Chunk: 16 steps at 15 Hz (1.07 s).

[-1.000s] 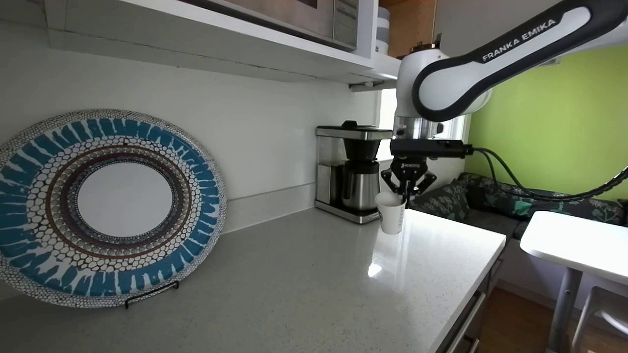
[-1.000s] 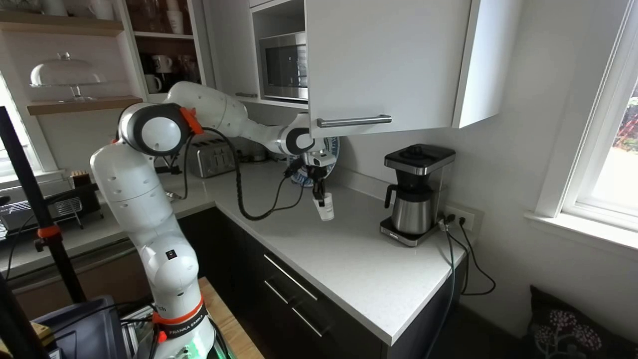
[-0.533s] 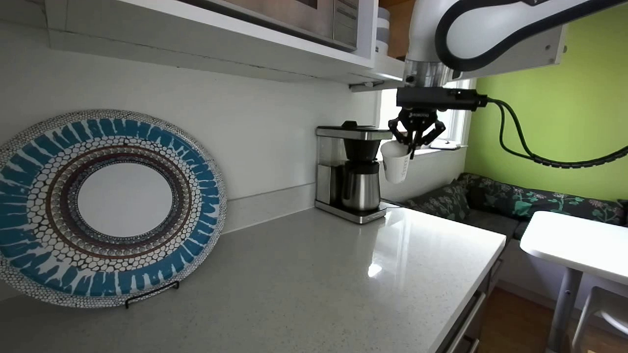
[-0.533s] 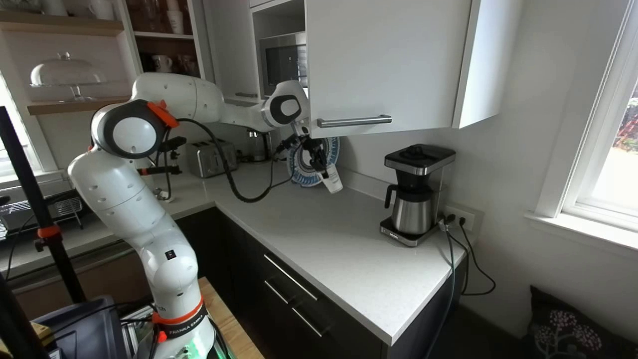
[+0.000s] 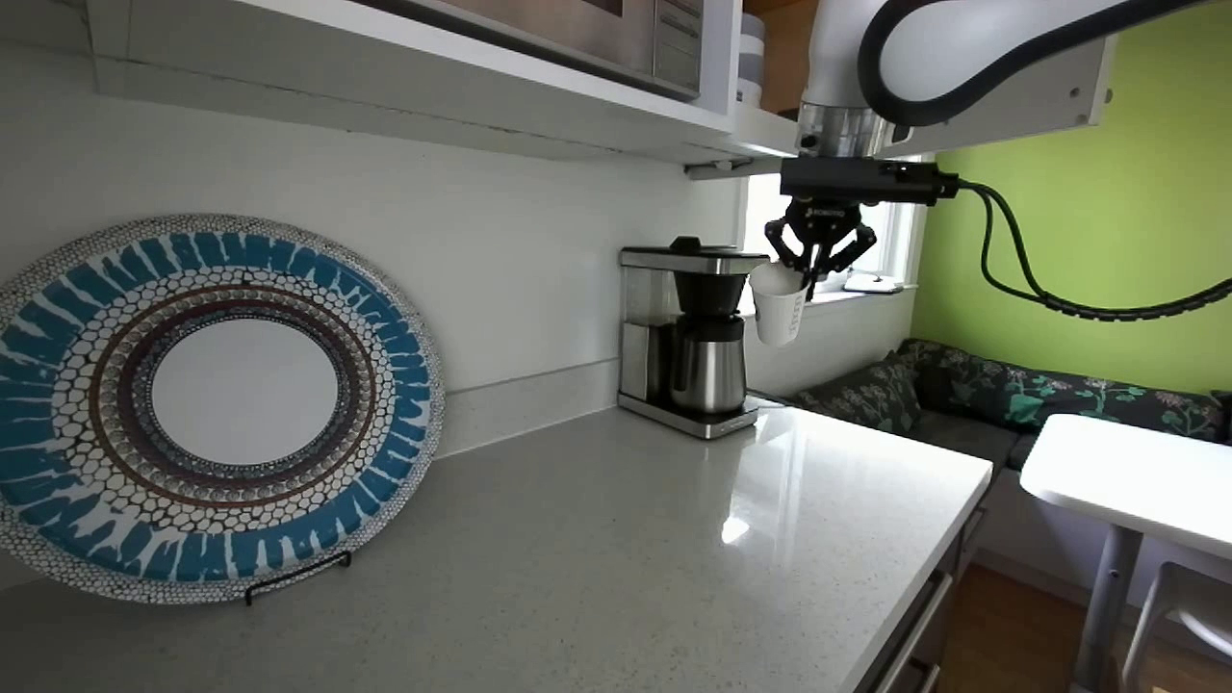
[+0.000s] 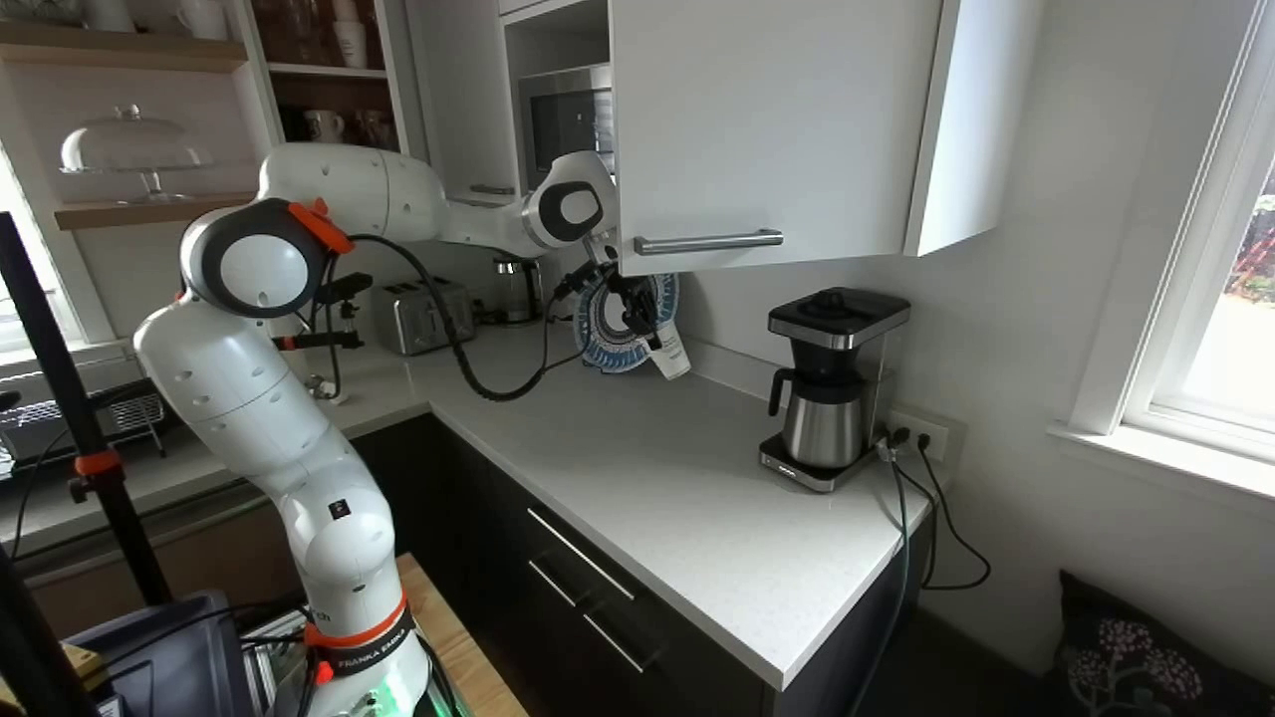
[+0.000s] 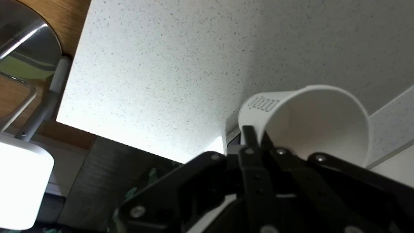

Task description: Pick up the paper cup and put it on the bottom shelf of the open cabinet

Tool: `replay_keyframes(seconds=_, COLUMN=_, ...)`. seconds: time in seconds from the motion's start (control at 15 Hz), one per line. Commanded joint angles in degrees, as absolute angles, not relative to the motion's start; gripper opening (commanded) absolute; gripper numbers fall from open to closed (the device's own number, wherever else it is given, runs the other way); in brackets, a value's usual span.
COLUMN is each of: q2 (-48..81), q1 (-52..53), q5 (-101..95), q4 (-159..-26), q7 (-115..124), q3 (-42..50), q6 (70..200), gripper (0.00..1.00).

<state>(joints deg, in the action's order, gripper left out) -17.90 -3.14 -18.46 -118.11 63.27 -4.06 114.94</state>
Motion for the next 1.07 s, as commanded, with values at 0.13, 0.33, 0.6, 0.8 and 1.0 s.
replay_keyframes(seconds=0.13, q2=-19.57, q1=-4.54, q5=-18.75, q4=-116.56, q7=61.96, q3=-3.45, q6=115.35, gripper=0.01)
replay_keyframes(seconds=0.33, q2=-20.86, q1=-5.34, q5=-17.88, q4=-113.77, q7=59.75, q3=-2.27, q6=115.31, gripper=0.01)
replay_keyframes(seconds=0.6, q2=-21.44, q1=-6.61, q5=-18.46, q4=-108.03, q7=57.04, q3=-1.73, q6=115.79, gripper=0.01)
replay_keyframes(seconds=0.8, q2=-20.64, q1=-7.49, q5=-18.86, q4=-103.26, q7=55.22, q3=-1.76, q6=116.85, gripper=0.01)
replay_keyframes(seconds=1.0, q2=-19.49, q1=-8.64, q5=-18.89, q4=-98.48, q7=54.19, q3=-1.44, q6=117.05, gripper=0.01)
